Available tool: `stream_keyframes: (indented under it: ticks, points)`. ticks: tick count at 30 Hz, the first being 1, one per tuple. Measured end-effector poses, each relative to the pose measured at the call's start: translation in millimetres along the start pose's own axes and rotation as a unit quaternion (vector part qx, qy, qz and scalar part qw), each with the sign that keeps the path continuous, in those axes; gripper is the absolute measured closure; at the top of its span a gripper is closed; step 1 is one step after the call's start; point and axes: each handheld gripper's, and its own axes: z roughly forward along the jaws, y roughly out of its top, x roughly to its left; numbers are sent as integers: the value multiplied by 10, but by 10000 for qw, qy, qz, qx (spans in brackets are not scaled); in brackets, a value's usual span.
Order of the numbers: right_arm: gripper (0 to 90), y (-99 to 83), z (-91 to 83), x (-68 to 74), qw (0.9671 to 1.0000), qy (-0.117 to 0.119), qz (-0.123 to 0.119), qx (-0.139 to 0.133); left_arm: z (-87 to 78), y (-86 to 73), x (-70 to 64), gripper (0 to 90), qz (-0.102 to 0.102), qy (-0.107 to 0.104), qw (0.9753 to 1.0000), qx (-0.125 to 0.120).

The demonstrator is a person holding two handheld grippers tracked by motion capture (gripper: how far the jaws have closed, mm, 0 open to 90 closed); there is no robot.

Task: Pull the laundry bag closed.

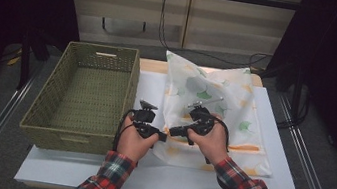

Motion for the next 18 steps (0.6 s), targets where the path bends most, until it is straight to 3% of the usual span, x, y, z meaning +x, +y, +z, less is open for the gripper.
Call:
stream_keyframes:
  ticks: [6, 7, 9, 10, 12, 14, 15, 16, 18]
  points:
    - [851, 34, -21, 36, 9998, 56, -202, -30, 32, 6, 16, 887, 56, -31, 10000, -31]
    - [851, 36, -21, 40, 9998, 35, -204, 1, 52, 6, 15, 875, 5, -81, 9999, -60]
    - [851, 39, -14, 36, 9997, 58, -217, 1, 71, 14, 36, 804, 110, -41, 9999, -72]
    - [851, 41, -8, 37, 9997, 67, -223, 5, 76, 14, 24, 830, 21, -96, 9999, -56]
    - [851, 40, -6, 42, 9996, 107, -268, 36, 68, 24, 26, 880, 100, -3, 9999, -65]
    - [851, 35, -9, 56, 9997, 53, -227, 91, 47, 33, 37, 892, 95, -58, 9999, -105]
    - [852, 31, -10, 45, 9997, 50, -248, 67, 46, 31, 21, 893, -15, -74, 9998, -201]
    - [852, 29, -13, 45, 9998, 44, -179, 69, 25, 37, 32, 894, 99, -52, 9998, -145]
    - [852, 25, -21, 17, 9999, -10, -132, 14, 18, 36, 8, 895, 40, -88, 9998, -182]
